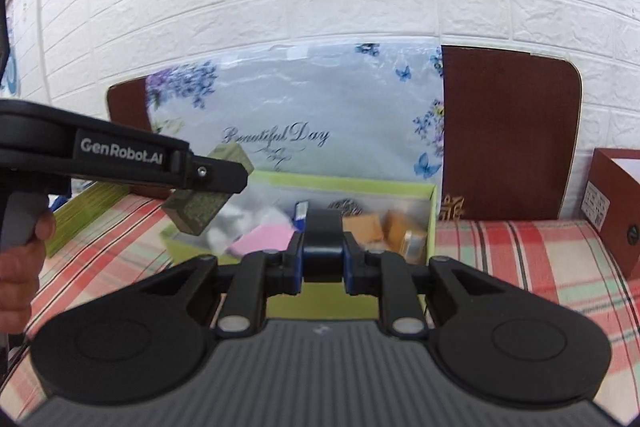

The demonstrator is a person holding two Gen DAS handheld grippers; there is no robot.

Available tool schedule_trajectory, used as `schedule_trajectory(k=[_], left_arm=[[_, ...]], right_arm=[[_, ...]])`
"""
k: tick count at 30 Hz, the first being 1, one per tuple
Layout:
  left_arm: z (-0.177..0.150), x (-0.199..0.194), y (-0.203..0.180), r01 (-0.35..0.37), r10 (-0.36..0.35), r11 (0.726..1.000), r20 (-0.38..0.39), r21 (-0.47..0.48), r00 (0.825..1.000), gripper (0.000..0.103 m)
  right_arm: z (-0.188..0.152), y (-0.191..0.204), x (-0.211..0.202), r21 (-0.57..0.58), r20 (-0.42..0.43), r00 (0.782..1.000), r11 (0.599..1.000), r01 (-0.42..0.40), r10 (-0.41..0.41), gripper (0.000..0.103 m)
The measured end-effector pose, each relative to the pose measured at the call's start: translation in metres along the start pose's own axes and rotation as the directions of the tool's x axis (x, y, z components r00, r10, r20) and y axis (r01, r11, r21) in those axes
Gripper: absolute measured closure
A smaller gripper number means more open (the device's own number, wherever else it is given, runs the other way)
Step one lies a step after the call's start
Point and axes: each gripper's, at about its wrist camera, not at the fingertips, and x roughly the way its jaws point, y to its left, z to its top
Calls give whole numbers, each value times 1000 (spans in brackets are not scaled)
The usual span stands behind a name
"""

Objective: Organize objects
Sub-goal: 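Carry the olive box and black tape into the lime-green box and release, then withdraw both open grippers back toward the clear tube and carton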

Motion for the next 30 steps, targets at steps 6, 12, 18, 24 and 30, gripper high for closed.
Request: schedule_trajectory(k=[6,12,18,24,30], left_arm=[[5,55,10,2,-2,1000,-40,9,999,80],[-8,69,18,-51,51,999,23,6,998,18],[-6,56,18,-76,77,997,21,-23,997,18],[-7,18,2,-87,87,996,20,14,996,17],[-22,-34,-20,-120,121,992,-18,25,993,16]], right_arm=[[9,-12,66,-5,-19,999,999,49,-49,85],[-13,-18,100,-97,-30,996,992,84,-88,17],[-19,-18,90,-118,19,995,988,95,-94,4],[-14,-15,55,-121,36,995,987,101,-98,0],[-16,-18,-4,-126,59,994,987,102,-96,0]])
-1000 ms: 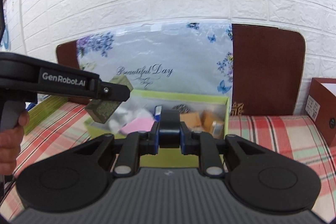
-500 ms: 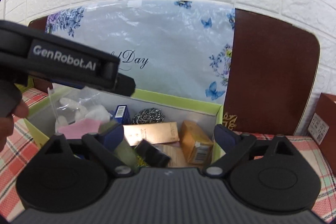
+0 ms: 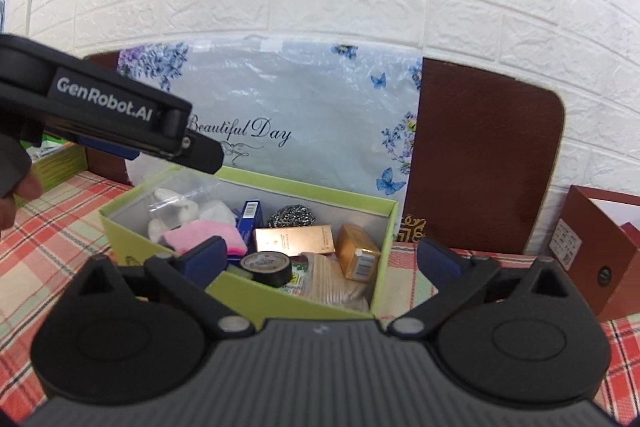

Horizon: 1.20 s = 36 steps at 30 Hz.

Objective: Organize objects
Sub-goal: 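Withdraw both open grippers back toward the clear tube and carton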

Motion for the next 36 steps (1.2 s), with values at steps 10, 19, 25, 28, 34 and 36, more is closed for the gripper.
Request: schedule_trajectory(k=[10,19,25,28,34,36], left_arm=[[-91,-66,-17,73,-73,997,-48,-16,996,16],[-163,-77,-17,71,-88,992,-162,-107,983,16],[-181,-70,-3,52,-73,990,-170,-129,983,16],[-173,-58,-1,40,-53,994,-131,-100,990,16],[-146,-3,-4,43,-42,999,-126,11,991,16],[-140,18,-6,47,-43,999,-133,25,990,17]], right_arm=[[-58,-15,-104,99,-9,999,994,36,-35,0],[-132,-4,-154,164,-105,993,983,79,-62,0],[-157,7,-160,202,-151,988,978,47,-16,0],[-161,10,-158,215,-160,987,976,33,1,0],[-163,5,-158,242,-160,987,970,37,2,0],[-163,2,-161,242,-161,987,969,49,-10,0]])
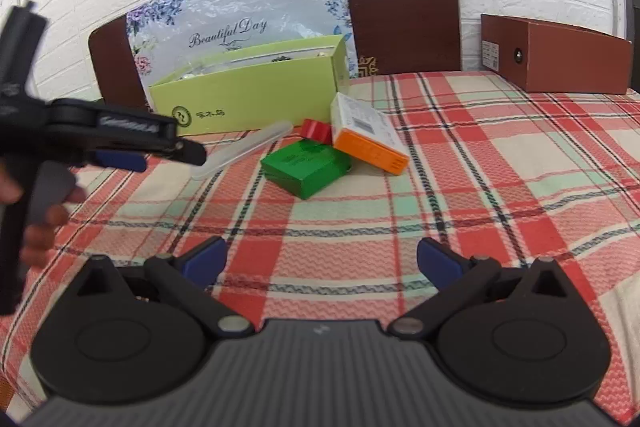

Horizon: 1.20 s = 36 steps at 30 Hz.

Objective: Organize objects
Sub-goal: 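Withdraw both open grippers back toward the clear tube and carton, then grasp the clear plastic tube with the left gripper while the right grasps the white-orange carton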

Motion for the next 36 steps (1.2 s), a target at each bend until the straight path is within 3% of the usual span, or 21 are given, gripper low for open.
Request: schedule_trajectory(k=[3,5,7,9,12,16,25,29,33,34,36], left_arm=[[12,25,-1,31,-31,999,-11,16,999,17],[18,42,-3,1,0,1000,-52,26,999,20],[19,53,-3,14,-10,999,-97,40,995,44],[15,50,-2,-7,12,998,-77,60,997,63],[7,34,6,22,-22,1000,-97,7,995,74],[-15,1,12,93,-101,993,-108,-78,989,74],[-47,-32,5,48,-53,997,-103,-52,993,74],[-48,-34,10,51,-59,996,-110,-69,992,74],[-46,-32,12,58,-66,996,-118,-69,991,74],[-46,-31,12,58,-66,996,-118,-68,991,74],[-47,-31,13,62,-70,996,-116,-68,991,74]], right_arm=[[0,-7,-3,6,-1,1000,1000,13,-13,0],[2,-11,-3,14,-1,1000,1000,21,-21,0],[5,-15,-2,15,-3,1000,1000,23,-22,0],[10,-17,-1,16,2,1000,1000,27,-27,0],[22,-21,6,22,13,999,999,37,-38,0],[37,-23,28,-4,-12,999,999,52,-52,0],[77,-39,83,51,-28,999,998,45,-43,1],[87,-50,107,133,-61,998,991,14,-6,9],[85,-66,130,252,-150,987,968,-14,53,21],[83,-66,131,255,-147,988,967,-10,49,31],[81,-62,126,221,-134,991,975,7,23,33]])
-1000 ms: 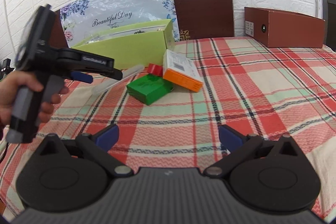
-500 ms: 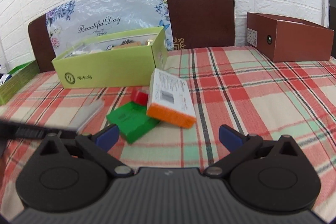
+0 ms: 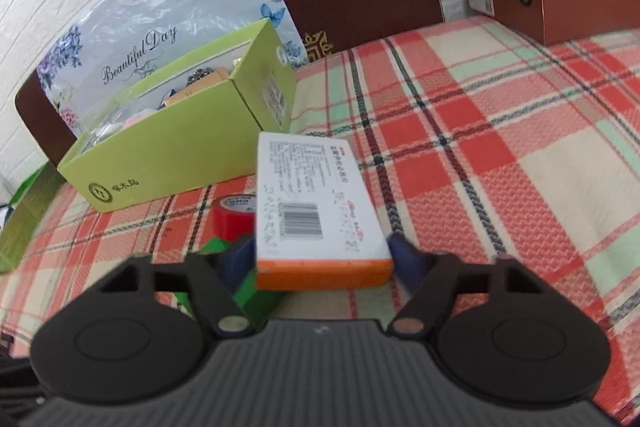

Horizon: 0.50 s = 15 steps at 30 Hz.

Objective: Organize objects
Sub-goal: 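Grasp the clear plastic tube with the left gripper while the right grasps the white-orange carton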

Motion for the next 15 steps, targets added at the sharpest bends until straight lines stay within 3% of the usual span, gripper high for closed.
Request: schedule_trajectory(k=[7,15], left_arm=[[-13,-19,4,22,-22,1000,-16,0,1000,75],[-57,-67,7,15,-15,1000,-40,5,999,75]], right_arm=[[-25,23,-63,-141,91,995,989,47,-34,35],[-103,56,-133,-314,-49,998,948,-56,43,35]])
